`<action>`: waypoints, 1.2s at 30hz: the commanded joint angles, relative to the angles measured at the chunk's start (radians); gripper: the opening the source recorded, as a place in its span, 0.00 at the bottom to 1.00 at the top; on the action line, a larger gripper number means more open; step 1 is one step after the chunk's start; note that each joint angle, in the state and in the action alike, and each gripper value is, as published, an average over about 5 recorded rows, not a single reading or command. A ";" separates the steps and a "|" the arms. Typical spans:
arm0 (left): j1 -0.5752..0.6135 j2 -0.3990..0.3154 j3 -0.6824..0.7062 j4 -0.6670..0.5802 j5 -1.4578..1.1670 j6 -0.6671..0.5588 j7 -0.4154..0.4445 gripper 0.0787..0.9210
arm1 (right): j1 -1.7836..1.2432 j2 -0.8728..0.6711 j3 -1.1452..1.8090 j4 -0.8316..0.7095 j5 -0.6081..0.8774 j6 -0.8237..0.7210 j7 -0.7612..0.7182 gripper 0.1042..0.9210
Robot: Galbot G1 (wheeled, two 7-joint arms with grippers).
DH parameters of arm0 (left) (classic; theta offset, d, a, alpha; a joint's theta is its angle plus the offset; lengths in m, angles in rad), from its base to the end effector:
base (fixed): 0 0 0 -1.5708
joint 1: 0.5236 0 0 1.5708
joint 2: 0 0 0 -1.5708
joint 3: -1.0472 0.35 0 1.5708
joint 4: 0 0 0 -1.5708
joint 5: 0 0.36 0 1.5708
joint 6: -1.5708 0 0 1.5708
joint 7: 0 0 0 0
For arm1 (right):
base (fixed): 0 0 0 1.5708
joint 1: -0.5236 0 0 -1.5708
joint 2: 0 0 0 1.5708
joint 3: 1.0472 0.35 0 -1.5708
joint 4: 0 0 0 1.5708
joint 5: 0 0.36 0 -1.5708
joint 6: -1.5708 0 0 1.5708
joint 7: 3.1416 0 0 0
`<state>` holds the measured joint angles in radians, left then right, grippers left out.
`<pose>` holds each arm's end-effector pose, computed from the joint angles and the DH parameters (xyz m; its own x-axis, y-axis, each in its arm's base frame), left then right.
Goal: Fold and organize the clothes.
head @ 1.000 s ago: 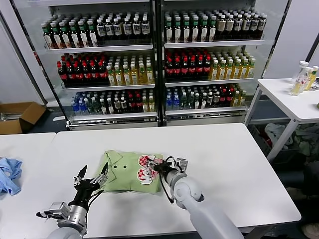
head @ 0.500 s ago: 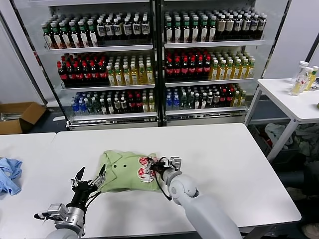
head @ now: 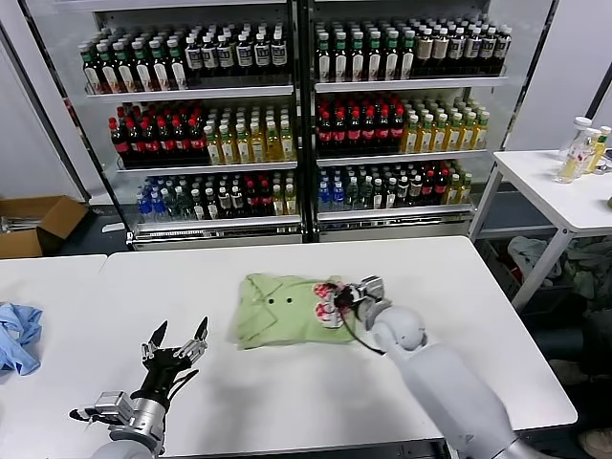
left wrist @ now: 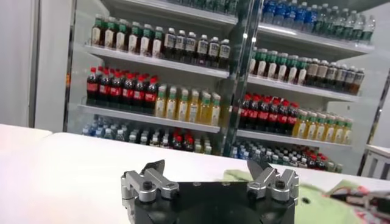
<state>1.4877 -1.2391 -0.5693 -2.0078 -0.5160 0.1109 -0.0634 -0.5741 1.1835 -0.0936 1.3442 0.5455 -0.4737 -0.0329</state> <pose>0.2171 0.0784 -0.3036 -0.9895 0.0574 0.1324 0.0319 0.9817 -0.1876 0.4714 0.0253 -0.2931 -0.7846 -0.4068 0.4678 -0.4636 0.8860 -0.0071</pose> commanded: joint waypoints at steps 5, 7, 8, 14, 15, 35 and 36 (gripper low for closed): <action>-0.001 -0.001 0.017 -0.004 0.033 0.000 0.002 0.88 | -0.011 -0.131 0.089 0.030 -0.248 0.150 -0.178 0.06; 0.002 -0.001 0.019 -0.009 0.046 0.000 0.001 0.88 | -0.091 -0.150 0.117 0.101 -0.259 0.233 -0.145 0.12; 0.004 -0.001 0.019 -0.011 0.051 0.000 0.000 0.88 | -0.129 -0.160 0.133 0.137 -0.270 0.272 -0.127 0.15; 0.016 -0.002 0.019 -0.040 0.058 0.000 -0.002 0.88 | -0.350 -0.208 0.248 0.314 -0.313 0.496 0.033 0.35; 0.019 -0.002 0.018 -0.046 0.059 0.000 -0.003 0.88 | -0.391 -0.212 0.269 0.344 -0.311 0.514 0.060 0.38; 0.078 -0.019 0.022 -0.159 0.091 0.003 0.007 0.88 | -0.950 -0.156 0.612 0.742 -0.227 0.487 0.157 0.88; 0.080 -0.020 0.021 -0.165 0.093 0.003 0.007 0.88 | -0.956 -0.153 0.616 0.747 -0.227 0.484 0.160 0.88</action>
<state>1.5530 -1.2562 -0.5469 -2.1285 -0.4333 0.1114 -0.0576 -1.2646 1.0148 0.3712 1.9126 0.3099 -0.0224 0.0799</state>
